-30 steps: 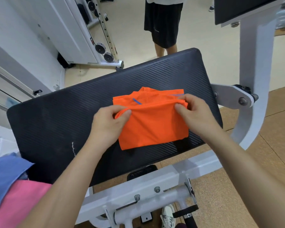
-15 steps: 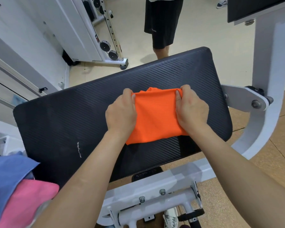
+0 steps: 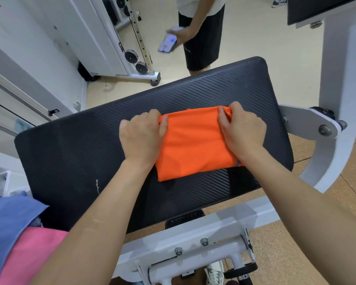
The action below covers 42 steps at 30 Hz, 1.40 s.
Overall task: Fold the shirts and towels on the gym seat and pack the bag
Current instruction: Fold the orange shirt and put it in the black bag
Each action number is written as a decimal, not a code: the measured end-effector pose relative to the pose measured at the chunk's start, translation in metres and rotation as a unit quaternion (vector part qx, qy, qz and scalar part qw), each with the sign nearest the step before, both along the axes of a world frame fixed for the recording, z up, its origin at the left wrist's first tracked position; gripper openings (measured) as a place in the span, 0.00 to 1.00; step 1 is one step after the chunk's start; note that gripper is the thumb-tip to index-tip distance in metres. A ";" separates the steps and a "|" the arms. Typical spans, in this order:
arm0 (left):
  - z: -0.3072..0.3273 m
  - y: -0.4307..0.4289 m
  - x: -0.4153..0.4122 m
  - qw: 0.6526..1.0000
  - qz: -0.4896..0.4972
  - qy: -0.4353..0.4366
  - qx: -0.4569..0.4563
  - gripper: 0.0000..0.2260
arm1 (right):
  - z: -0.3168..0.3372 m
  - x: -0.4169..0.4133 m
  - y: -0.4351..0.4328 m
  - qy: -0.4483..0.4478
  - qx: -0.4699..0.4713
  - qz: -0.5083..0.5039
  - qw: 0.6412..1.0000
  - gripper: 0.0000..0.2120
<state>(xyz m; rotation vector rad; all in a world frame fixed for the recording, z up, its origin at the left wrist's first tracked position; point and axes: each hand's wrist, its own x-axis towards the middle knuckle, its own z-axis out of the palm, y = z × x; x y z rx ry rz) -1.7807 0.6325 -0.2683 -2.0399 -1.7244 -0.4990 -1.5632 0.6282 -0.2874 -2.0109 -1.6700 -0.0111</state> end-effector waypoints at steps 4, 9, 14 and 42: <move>0.001 -0.003 0.001 0.996 0.013 -0.083 0.027 0.07 | -0.001 -0.002 -0.002 -0.001 0.020 -0.001 1.000 0.18; -0.013 -0.032 0.029 0.969 -0.244 -0.001 0.028 0.12 | -0.001 -0.001 -0.002 0.003 0.016 -0.001 1.000 0.17; -0.042 -0.045 0.017 0.973 -0.184 0.099 -0.097 0.25 | 0.014 0.002 -0.002 0.068 -0.025 -0.025 0.997 0.16; -0.029 -0.065 -0.024 0.944 -0.306 0.007 -0.125 0.17 | -0.015 0.020 -0.061 -0.196 0.039 0.356 0.913 0.33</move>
